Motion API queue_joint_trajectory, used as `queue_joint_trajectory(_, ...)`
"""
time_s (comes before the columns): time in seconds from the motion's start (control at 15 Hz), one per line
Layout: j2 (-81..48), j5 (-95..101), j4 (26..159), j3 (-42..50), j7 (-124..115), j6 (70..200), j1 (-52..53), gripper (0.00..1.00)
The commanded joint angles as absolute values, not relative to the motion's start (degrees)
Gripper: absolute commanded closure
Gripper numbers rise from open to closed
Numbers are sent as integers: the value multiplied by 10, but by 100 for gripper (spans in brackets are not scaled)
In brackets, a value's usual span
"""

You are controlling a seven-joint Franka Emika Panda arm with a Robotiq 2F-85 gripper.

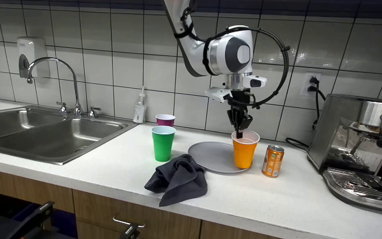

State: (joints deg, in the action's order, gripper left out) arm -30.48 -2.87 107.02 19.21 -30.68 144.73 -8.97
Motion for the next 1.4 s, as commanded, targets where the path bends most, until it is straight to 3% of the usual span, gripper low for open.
queue_joint_trajectory(0.0, -317, -47, 1036, 177, -291, 1406, -103, 99)
queue_joint_trajectory(1.07, -342, -55, 1008, 173, -296, 1374, -103, 99)
queue_joint_trajectory(1.13, -342, -56, 1007, 173, -296, 1374, -103, 70)
queue_joint_trajectory(1.2, -342, -56, 1006, 172, -296, 1374, -103, 69)
queue_joint_trajectory(1.33, -339, -57, 1008, 171, -296, 1375, -102, 56)
